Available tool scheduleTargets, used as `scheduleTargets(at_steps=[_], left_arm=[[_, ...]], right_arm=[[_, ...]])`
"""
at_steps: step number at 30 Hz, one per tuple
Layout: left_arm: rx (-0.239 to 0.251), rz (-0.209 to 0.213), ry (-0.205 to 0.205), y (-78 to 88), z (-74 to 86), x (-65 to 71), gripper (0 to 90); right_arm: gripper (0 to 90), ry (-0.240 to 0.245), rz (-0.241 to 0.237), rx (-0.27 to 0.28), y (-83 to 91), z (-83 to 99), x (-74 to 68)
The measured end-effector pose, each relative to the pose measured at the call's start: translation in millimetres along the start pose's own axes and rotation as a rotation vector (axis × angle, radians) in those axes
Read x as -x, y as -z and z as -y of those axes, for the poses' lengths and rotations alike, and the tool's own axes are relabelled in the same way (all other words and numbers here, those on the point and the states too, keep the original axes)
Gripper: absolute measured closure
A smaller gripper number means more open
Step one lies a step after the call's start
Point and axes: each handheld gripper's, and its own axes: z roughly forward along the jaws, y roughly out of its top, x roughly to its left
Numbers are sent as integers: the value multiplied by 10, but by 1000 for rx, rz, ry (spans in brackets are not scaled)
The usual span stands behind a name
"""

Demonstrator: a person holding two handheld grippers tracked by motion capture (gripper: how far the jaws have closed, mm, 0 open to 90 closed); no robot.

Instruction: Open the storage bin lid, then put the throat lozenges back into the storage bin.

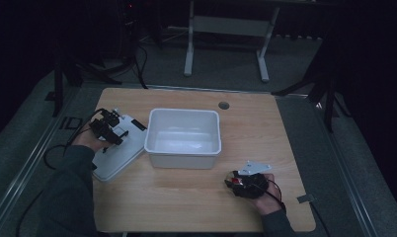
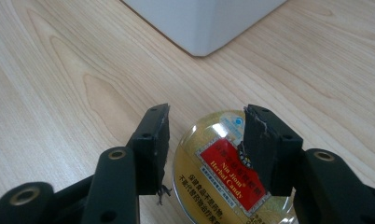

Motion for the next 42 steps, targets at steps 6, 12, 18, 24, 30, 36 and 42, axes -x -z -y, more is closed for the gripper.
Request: scheduleTargets(at_steps=[6, 12, 18, 24, 30, 36, 42], left_arm=[[62, -23, -1, 75, 66, 29, 476], [106, -42, -16, 145, 127, 59, 475], [147, -56, -16, 176, 175, 99, 475], [191, -61, -3, 175, 222, 119, 481], [224, -60, 2, 172, 250, 166, 482], [250, -52, 19, 162, 294, 200, 483], [263, -57, 18, 180, 314, 225, 482]], right_arm=[[476, 5, -3, -4, 40, -48, 31], [439, 0, 10, -22, 93, -71, 107], [407, -11, 21, -56, 144, -96, 184], [357, 15, 36, -114, 145, -159, 205], [293, 39, 39, -162, 137, -217, 217], [203, 56, 29, -202, 125, -260, 239], [162, 44, 10, -230, 139, -284, 293]])
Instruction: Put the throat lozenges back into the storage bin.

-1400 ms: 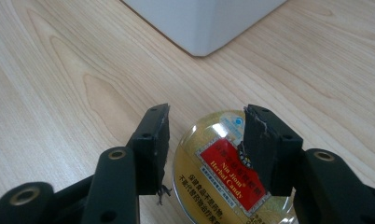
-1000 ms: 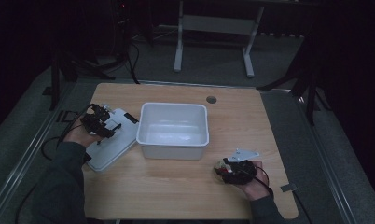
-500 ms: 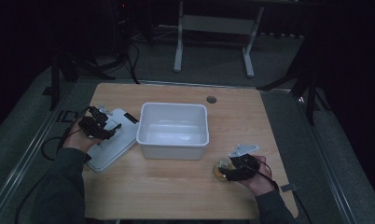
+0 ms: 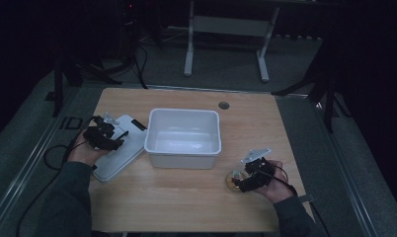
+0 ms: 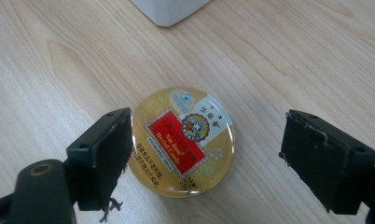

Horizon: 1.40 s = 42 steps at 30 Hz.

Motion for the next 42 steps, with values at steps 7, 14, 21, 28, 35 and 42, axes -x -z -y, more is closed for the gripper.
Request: scheduleTargets(at_steps=[7, 14, 21, 28, 35, 42], left_arm=[[20, -3, 12, 24, 6, 31, 484], [28, -1, 0, 36, -16, 70, 481], [31, 0, -7, 51, -12, 87, 478], [31, 3, -5, 41, 1, 89, 477], [29, 3, -7, 42, -1, 96, 476], [29, 6, -8, 40, 6, 101, 476]], right_arm=[[162, 11, -9, -30, -7, -25, 41], [142, 41, -23, -79, -40, -81, 16], [132, 61, -39, -110, -91, -126, -13], [129, 78, -50, -142, -134, -151, -29], [128, 86, -61, -171, -174, -148, -31], [125, 101, -69, -194, -217, -152, -42]])
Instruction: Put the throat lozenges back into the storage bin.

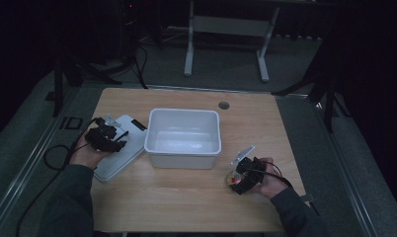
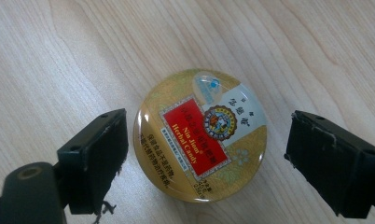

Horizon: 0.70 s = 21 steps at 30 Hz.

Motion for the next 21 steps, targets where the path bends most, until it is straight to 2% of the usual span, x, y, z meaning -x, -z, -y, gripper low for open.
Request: scheduleTargets(at_steps=[9, 21], left_arm=[[5, 0, 7, 9, 14, -8, 476], [2, -1, 8, 2, 27, -11, 474]], right_arm=[[122, 27, 11, -31, -33, -44, -13], [118, 26, -19, -67, -105, -57, -1]])
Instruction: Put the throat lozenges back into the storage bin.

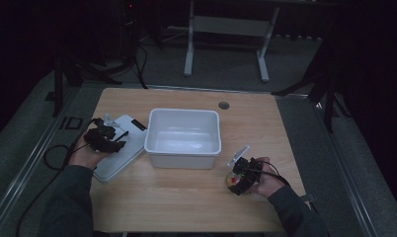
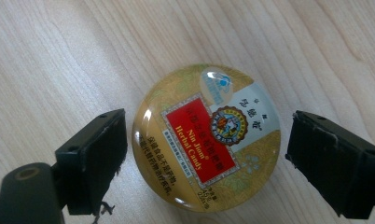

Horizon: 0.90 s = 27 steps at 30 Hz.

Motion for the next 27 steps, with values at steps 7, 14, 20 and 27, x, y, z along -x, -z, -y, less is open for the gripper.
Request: scheduleTargets(at_steps=[7, 14, 20, 27], left_arm=[[-1, 2, -2, 2, -7, 1, 474], [-1, 2, 0, 1, -7, -3, 475], [-4, 3, 0, -3, -4, -6, 475], [-6, 2, 0, -7, -1, -8, 475]], right_arm=[[121, 6, -5, -21, -35, -7, 6], [136, 8, -11, -34, -59, -22, 1], [142, 10, -11, -46, -77, -20, 18], [153, 17, -1, -61, -101, -32, 11]])
